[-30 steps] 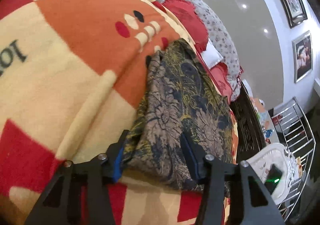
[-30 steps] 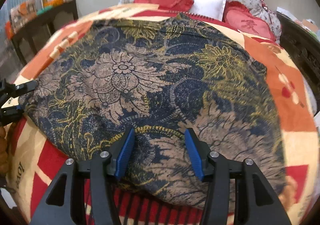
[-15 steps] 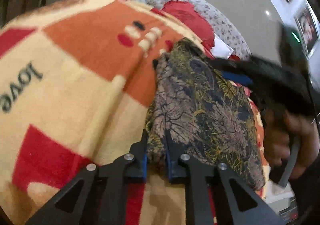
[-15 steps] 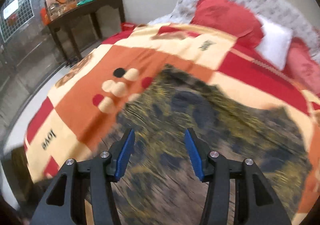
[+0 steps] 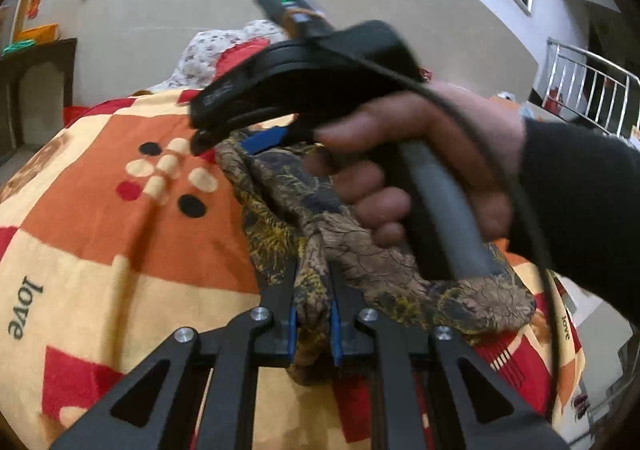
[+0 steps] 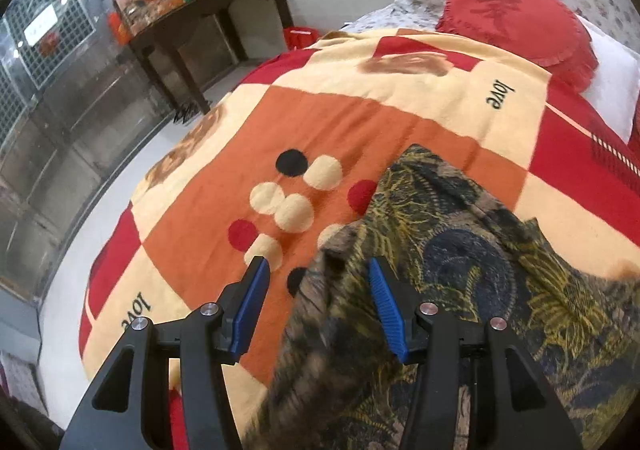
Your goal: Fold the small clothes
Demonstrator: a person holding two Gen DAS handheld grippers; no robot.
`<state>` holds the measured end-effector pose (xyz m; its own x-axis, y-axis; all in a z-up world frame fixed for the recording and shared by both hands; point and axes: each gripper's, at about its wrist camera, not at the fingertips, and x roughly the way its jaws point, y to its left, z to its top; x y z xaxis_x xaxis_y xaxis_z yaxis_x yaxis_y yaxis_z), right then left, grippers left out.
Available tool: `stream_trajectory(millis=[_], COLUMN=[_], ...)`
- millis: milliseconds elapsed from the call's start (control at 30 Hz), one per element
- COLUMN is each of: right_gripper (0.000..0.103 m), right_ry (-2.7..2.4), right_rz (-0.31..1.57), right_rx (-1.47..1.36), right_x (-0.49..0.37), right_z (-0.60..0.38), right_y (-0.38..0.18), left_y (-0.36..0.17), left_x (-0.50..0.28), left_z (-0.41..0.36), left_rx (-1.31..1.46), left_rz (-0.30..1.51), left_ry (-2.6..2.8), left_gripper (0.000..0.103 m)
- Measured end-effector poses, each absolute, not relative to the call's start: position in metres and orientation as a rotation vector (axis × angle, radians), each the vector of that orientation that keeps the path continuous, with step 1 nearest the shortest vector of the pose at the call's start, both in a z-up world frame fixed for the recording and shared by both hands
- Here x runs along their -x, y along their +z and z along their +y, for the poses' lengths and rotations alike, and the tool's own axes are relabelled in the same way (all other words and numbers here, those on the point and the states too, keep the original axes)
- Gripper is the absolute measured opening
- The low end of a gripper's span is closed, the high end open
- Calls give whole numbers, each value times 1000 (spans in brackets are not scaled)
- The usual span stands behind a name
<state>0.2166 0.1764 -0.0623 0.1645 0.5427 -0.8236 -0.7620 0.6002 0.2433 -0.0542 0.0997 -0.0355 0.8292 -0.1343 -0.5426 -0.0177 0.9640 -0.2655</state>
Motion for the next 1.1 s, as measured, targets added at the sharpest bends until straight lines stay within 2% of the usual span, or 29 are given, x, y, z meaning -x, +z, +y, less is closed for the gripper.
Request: stream_trajectory(millis=[200,300,500,567,800,1100], right_gripper=[62,57,28,24,21,20], right_ry=[847,839,856,856,824,691], right_rz=[1045,1024,1028,1029,1012,1034], right_rx=[324,332,349,310,245,198], right_x=[-235,-242,-248,-250,-258,-278], right_z=[180,179,180,171,112,-17], right_y=[-70,-70,-66,-61,-30,-4], left_y=[-31,-29,-24,-20,-3,22], left_x=[51,51,50,50,51,29], left_z=[96,93,92,90,55,-33], left_rx=[261,259,236,231,174,139], left_rz=[596,601,602,601,598,607], left_ry=[-75,-92,-103,-114,-220,-411], left_gripper=[12,12,12,12,12,12])
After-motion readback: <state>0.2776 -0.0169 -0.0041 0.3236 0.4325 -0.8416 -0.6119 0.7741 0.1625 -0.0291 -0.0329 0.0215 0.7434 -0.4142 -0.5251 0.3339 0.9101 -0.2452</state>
